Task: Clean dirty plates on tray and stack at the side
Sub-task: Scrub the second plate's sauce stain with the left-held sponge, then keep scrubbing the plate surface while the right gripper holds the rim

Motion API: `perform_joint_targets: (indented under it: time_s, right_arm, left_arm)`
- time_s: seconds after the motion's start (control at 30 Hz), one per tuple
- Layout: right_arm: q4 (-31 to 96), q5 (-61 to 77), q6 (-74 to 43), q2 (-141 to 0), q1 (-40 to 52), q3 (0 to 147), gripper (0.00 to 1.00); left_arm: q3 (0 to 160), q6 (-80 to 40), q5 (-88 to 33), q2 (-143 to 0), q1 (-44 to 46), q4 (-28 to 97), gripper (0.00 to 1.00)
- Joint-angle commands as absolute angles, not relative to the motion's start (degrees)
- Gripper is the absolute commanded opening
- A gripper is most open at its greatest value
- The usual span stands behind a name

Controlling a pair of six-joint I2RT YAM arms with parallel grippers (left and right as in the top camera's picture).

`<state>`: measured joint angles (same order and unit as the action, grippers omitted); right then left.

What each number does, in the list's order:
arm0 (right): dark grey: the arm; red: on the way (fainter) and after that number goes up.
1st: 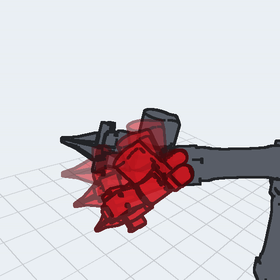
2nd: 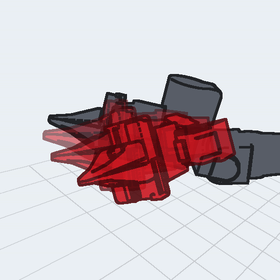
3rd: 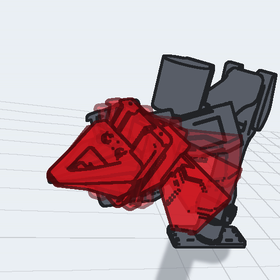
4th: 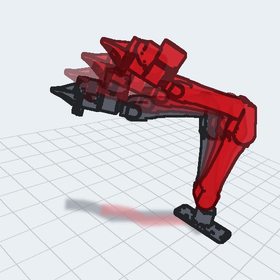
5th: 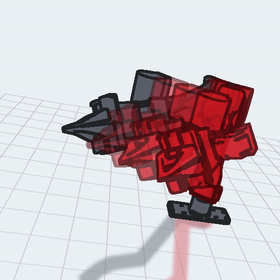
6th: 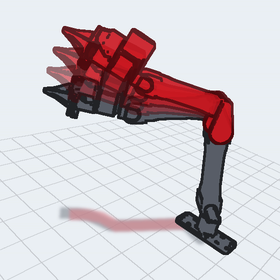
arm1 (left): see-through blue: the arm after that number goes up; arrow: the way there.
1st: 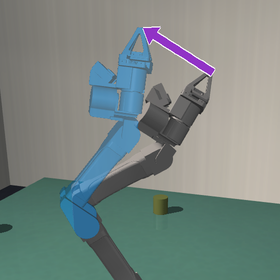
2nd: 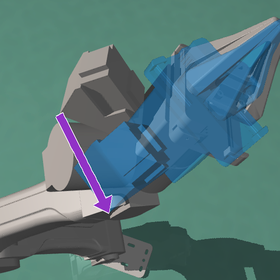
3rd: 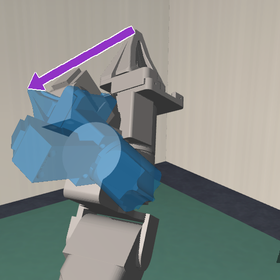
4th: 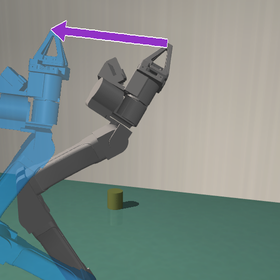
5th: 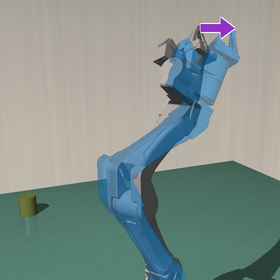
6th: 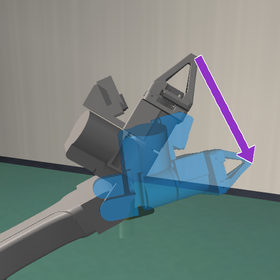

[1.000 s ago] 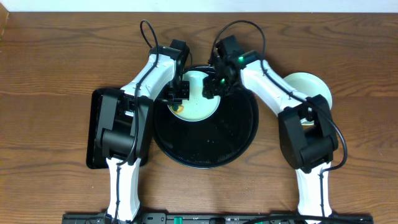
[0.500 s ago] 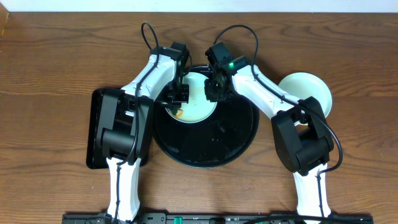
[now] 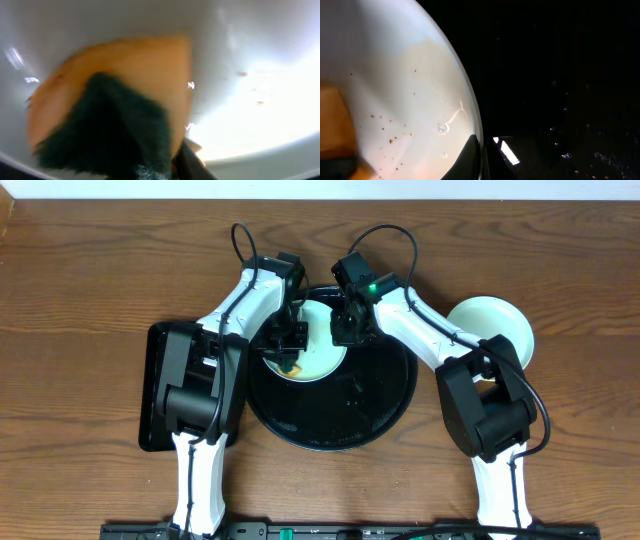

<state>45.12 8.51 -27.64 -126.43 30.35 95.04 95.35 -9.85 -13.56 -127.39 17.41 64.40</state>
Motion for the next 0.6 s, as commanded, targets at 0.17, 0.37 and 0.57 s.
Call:
perform_joint_targets:
  time_s: [0.17, 0.37, 0.57]
  right_arm:
    - [46.11, 12.08, -27.57, -127.66, 30.15, 94.35, 0.01]
    - [46.37, 12.08, -27.33, -127.66, 29.98, 94.35, 0.01]
    - [46.37, 12.29, -27.18, -127.66, 29.91, 94.35, 0.01]
  left_arm:
    - [96.25, -6.42, -32.95, -119.96, 18.24, 59.90, 0.28]
    - [95.88, -6.44, -34.04, -119.92, 18.24, 57.60, 0.08]
    - [94.48, -7.99, -34.11, -119.94, 18.26, 56.01, 0.39]
